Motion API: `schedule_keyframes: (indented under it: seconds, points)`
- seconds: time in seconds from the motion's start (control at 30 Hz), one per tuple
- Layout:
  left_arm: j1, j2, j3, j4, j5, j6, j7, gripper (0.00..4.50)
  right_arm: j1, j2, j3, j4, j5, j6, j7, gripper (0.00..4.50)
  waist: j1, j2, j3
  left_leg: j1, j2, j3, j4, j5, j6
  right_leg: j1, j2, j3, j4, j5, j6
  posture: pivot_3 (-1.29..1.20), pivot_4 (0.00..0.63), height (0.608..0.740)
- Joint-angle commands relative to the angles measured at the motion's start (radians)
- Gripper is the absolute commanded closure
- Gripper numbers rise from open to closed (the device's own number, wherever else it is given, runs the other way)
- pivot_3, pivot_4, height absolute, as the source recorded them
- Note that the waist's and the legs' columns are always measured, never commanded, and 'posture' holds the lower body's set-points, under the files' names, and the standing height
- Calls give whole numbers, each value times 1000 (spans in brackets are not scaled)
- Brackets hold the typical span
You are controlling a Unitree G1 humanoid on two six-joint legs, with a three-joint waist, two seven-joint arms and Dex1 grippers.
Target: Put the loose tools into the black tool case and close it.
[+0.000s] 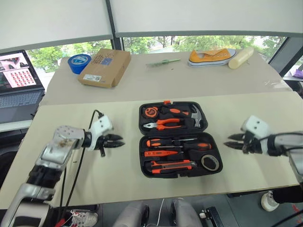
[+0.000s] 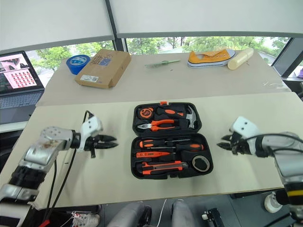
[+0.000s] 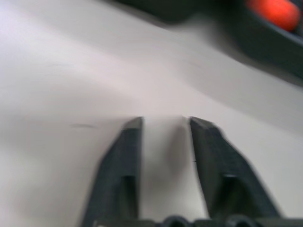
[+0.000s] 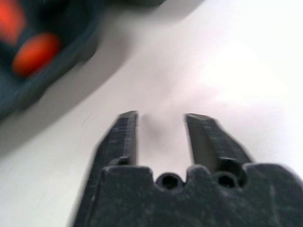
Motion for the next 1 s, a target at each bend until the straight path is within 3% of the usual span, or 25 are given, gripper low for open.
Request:
schedule_keyframes:
  seconds: [0.03,0.13,0.17,0.3,0.47,0.53,0.57,0.7,0.87,0.93,1.0]
  points:
    - [-125,-72,65,42,-75,198,78,1367,-105,40,-30,23,56,131,-39,1144,0,0,0,0,0,0,0,0,0,0,0,0,0,0,0,0,150,735]
    - [-232,-176,93,88,-108,362,176,260,-234,130,-17,77,76,244,-114,77,-3,0,0,-3,0,0,3,0,0,-2,0,0,1,0,0,0,150,735]
    - [-259,-207,100,105,-110,402,210,17,-271,161,-13,100,73,270,-143,0,-4,0,0,-4,0,0,4,0,0,-2,0,0,1,0,0,0,150,735]
    - [-312,-294,116,148,-120,482,299,17,-381,268,-27,199,86,375,-239,0,-9,-1,0,-5,0,0,4,0,0,-3,-1,1,4,0,0,0,150,735]
    - [-309,-330,109,188,-99,463,380,17,-410,305,-6,247,79,396,-268,0,-13,0,0,-7,0,0,5,0,0,-7,-3,1,9,0,0,0,150,735]
    - [-305,-340,125,188,-107,453,400,535,-414,314,-7,265,75,397,-284,0,-13,0,0,-7,0,0,5,0,0,-7,-3,1,9,0,0,0,150,735]
    - [-302,-344,130,187,-111,452,405,692,-415,317,-10,271,79,396,-286,250,-14,0,0,-7,0,0,6,0,0,-6,-3,1,9,0,0,0,150,735]
    - [-296,-361,145,175,-134,466,417,2255,-416,322,-12,285,88,387,-288,1391,-17,0,0,-7,0,0,6,0,0,-6,-3,2,9,0,0,0,150,735]
    - [-279,-368,139,158,-137,464,430,3990,-409,336,-25,274,103,392,-291,3263,-6,0,-1,-6,-1,0,6,0,0,-5,-3,2,9,0,0,0,150,735]
    - [-275,-366,138,153,-142,464,430,4425,-406,338,-26,262,109,397,-291,3835,-4,0,-1,-5,-1,0,6,0,0,-4,-3,2,9,0,0,0,150,735]
    - [-270,-362,142,142,-154,463,417,4500,-403,340,-30,245,119,396,-295,4453,-5,-1,-1,-4,-1,0,6,0,0,-3,-3,2,9,0,0,0,150,735]
